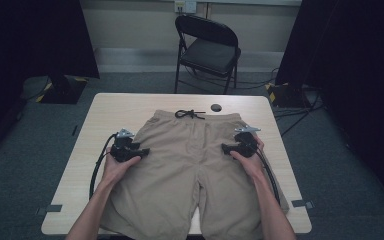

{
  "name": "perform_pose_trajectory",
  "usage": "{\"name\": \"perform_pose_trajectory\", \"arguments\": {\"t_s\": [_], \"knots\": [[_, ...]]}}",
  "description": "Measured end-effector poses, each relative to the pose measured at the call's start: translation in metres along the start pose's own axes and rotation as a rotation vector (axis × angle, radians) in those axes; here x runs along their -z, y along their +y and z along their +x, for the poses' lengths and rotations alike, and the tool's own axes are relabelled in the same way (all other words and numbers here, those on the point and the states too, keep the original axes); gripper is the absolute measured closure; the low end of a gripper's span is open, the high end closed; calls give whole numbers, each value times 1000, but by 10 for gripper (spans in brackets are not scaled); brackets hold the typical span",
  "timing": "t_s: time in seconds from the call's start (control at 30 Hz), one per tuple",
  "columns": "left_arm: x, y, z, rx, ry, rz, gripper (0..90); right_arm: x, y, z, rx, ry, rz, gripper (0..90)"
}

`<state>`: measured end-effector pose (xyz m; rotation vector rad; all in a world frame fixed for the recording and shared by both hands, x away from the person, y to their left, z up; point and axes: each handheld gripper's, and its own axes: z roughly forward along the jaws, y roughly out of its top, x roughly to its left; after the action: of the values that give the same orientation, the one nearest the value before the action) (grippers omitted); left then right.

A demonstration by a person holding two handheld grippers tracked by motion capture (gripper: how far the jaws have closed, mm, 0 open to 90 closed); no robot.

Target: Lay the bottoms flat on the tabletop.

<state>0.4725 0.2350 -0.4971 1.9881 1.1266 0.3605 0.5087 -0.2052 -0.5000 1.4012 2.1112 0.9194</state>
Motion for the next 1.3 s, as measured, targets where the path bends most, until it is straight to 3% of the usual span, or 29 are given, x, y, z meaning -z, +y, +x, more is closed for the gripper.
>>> {"name": "perform_pose_trajectory", "arguments": {"t_s": [0.1, 0.27, 0.4, 0.47, 0.5, 0.7, 1.0, 1.13, 1.23, 1.3], "knots": [[5, -4, 4, -15, 20, 2, 438, -9, 8, 9, 11, 12, -3, 105], [15, -14, 10, 9, 35, -24, 440, -20, 18, 26, 44, 36, 0, 105], [19, -17, 8, 31, 14, -19, 382, -16, 20, 27, 33, 69, 23, 139], [22, -16, 8, 77, -19, -10, 363, -6, 20, 21, 9, 111, 34, 163], [23, -17, 8, 89, -42, -11, 352, 1, 20, 18, 8, 101, 24, 162], [53, -14, -2, 82, -98, -73, 346, 47, 9, 1, -20, 118, -31, 150], [96, -40, -5, 96, -97, -83, 318, 111, -27, -27, -96, 100, -85, 143], [109, -58, -3, 128, -79, -75, 301, 129, -52, -35, -120, 76, -82, 144], [116, -71, -5, 131, -61, -36, 301, 140, -70, -38, -141, 69, -79, 147], [122, -80, -6, 137, -61, -35, 301, 148, -83, -39, -155, 58, -83, 147]]}}
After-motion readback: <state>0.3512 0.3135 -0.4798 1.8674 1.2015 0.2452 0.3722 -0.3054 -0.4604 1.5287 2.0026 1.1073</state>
